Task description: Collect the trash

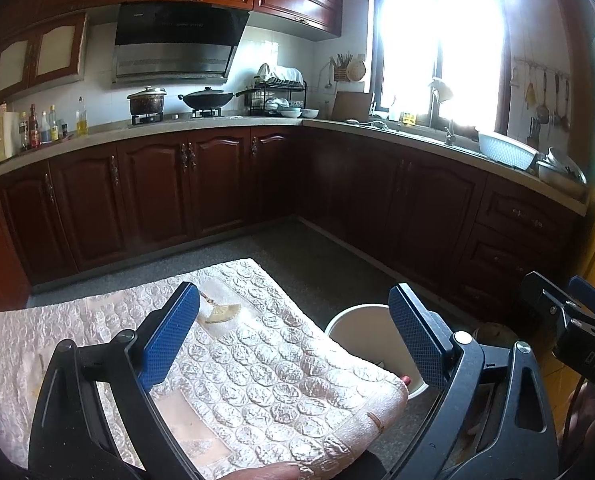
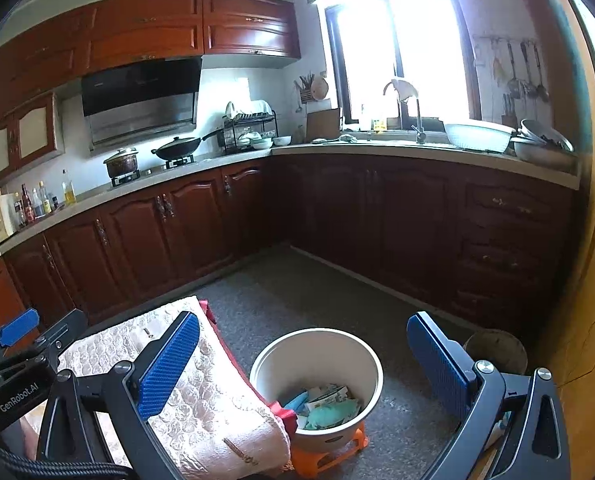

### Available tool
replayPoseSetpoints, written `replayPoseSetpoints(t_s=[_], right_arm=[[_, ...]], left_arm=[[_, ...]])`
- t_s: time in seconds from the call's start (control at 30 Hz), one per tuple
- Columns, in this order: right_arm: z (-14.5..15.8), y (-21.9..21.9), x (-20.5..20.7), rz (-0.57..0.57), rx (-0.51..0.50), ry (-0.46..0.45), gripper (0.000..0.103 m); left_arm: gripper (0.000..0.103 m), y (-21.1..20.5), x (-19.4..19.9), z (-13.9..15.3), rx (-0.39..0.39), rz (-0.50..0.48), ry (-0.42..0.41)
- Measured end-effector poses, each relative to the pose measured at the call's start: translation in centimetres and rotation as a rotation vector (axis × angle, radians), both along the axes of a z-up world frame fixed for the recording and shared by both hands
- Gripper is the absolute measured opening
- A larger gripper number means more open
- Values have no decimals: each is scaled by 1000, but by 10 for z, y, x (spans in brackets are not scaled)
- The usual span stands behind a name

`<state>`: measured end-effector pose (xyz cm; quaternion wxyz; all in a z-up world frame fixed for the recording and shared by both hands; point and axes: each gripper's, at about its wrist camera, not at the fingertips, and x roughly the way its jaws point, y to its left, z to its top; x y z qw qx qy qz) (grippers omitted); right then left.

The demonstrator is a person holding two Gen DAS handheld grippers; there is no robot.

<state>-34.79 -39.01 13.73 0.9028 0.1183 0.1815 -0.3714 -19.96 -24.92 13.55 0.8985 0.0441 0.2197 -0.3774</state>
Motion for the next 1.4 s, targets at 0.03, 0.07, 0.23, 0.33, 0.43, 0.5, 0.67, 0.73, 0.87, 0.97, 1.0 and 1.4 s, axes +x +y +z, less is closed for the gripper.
replayPoseSetpoints(t_s=[0.03,0.07,0.23,0.33,0.43,0.5,0.67,0.73,0.87,0.97,1.0,1.4], right_arm=[[0,0,0,0,0,0,103],[1,0,0,0,1,0,103],[2,-1,0,2,-1,-3,103],[3,-1,1,3,-1,-5,103],[3,-2,2,1,-4,-4,103],[3,-2,2,2,-2,-4,103],[4,-2,2,4,-2,-2,103],[4,-2,3,4,-3,-2,103],[4,-2,3,4,0,2,103],[3,-2,3,5,3,7,103],[3,-2,3,6,3,8,103],[3,-6,5,9,10,16,103]], left_arm=[[95,0,0,0,-2,0,2],[95,1,1,0,-4,1,3],[95,2,2,2,-3,4,-2],[95,2,1,1,-1,4,-7],[95,1,0,1,1,6,-12],[95,1,0,1,3,9,-15],[95,-1,-1,1,1,17,-18],[95,0,-1,1,2,18,-19],[95,0,-1,-1,2,20,-15],[95,-1,1,-1,2,21,-10],[95,-1,2,-2,3,21,-8],[95,-5,1,-4,21,21,-19]])
